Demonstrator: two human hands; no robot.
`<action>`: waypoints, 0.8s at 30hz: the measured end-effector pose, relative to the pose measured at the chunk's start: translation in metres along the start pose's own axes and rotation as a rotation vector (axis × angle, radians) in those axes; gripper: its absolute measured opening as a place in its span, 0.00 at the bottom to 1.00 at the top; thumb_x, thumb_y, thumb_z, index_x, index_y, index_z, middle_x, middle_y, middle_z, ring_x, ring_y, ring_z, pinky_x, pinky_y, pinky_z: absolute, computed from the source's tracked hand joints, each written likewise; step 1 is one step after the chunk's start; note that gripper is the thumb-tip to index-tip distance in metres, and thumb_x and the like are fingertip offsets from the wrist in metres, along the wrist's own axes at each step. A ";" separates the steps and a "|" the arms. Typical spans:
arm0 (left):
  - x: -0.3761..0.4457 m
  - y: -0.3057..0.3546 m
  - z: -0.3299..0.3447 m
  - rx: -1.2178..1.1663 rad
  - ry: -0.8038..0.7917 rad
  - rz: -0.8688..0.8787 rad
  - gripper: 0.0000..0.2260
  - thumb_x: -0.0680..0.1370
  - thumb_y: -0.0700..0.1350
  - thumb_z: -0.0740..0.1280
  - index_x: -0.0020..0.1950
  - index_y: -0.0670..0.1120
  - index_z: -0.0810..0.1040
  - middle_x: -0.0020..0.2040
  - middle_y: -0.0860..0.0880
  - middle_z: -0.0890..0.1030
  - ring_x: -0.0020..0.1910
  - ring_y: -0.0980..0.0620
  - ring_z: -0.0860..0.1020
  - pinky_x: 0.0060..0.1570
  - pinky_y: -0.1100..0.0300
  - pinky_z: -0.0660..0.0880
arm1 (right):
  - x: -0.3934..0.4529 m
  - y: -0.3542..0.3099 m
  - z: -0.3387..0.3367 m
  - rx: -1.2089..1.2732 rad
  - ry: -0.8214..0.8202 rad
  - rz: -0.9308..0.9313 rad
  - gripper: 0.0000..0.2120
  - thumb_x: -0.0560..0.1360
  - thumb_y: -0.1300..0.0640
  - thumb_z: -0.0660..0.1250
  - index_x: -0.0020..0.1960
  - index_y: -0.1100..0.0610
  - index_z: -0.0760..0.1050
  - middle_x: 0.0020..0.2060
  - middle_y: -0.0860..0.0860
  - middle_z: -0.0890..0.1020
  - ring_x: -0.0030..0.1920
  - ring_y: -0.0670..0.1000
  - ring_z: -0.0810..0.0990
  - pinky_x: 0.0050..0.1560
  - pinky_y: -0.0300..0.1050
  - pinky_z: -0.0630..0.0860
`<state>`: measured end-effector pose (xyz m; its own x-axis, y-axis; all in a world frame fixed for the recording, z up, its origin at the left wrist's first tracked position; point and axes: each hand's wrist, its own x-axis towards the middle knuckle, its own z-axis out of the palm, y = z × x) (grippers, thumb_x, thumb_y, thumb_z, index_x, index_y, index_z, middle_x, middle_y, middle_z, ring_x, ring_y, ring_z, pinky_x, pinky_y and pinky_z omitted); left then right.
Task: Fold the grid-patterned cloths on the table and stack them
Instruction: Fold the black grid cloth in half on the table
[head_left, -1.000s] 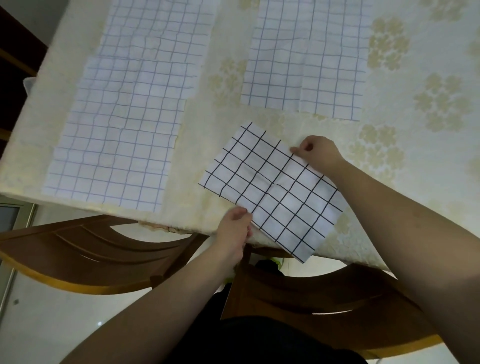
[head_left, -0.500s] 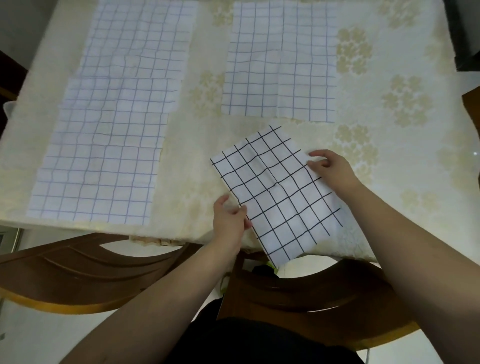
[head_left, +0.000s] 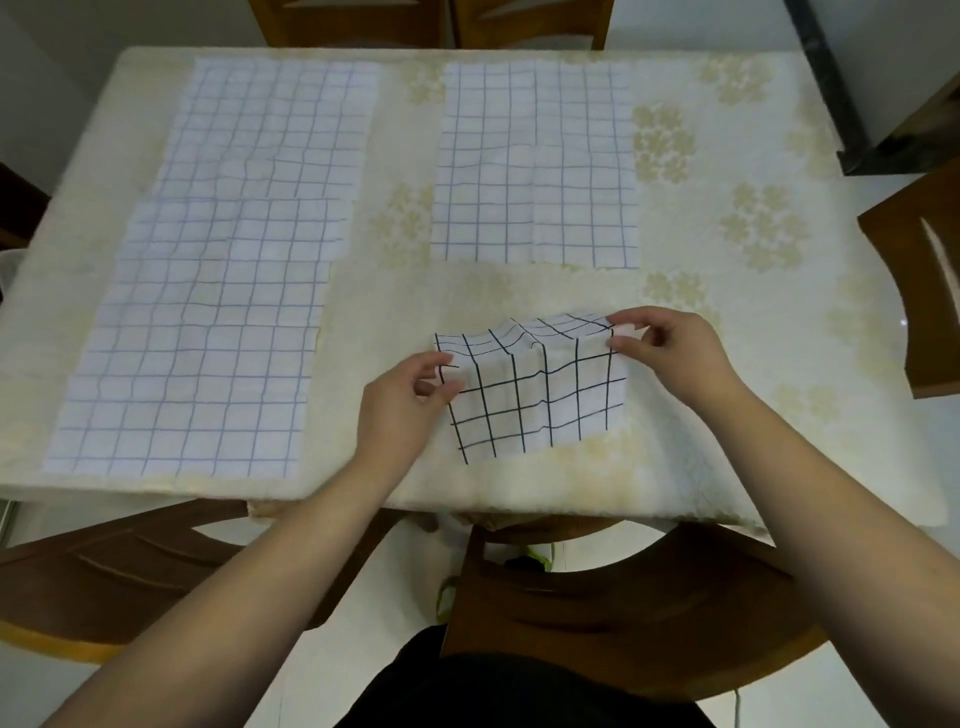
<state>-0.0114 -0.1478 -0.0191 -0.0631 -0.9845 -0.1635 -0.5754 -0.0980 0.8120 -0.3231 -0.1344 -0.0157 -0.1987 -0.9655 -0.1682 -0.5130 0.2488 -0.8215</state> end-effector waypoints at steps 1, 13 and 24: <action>0.002 0.001 -0.006 0.049 0.004 0.034 0.11 0.75 0.48 0.73 0.57 0.52 0.82 0.44 0.56 0.83 0.41 0.62 0.79 0.40 0.77 0.69 | -0.003 -0.005 0.000 -0.037 0.027 -0.029 0.07 0.72 0.54 0.74 0.50 0.48 0.82 0.29 0.45 0.73 0.29 0.41 0.70 0.34 0.30 0.65; -0.001 0.008 -0.058 0.073 -0.066 0.270 0.02 0.78 0.47 0.69 0.48 0.49 0.79 0.55 0.58 0.81 0.53 0.65 0.76 0.51 0.74 0.67 | -0.059 -0.043 -0.010 -0.063 0.054 -0.046 0.04 0.75 0.51 0.72 0.45 0.51 0.81 0.55 0.37 0.80 0.56 0.34 0.75 0.54 0.30 0.65; 0.003 -0.002 -0.059 0.053 -0.142 0.085 0.06 0.78 0.51 0.69 0.50 0.49 0.78 0.42 0.54 0.82 0.42 0.59 0.80 0.41 0.67 0.72 | -0.074 -0.028 0.015 0.211 0.029 0.127 0.06 0.75 0.58 0.71 0.47 0.62 0.79 0.27 0.47 0.70 0.35 0.48 0.75 0.46 0.44 0.79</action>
<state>0.0375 -0.1588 0.0114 -0.2252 -0.9583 -0.1762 -0.6050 -0.0042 0.7962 -0.2810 -0.0707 0.0116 -0.2764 -0.9240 -0.2642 -0.2976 0.3436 -0.8907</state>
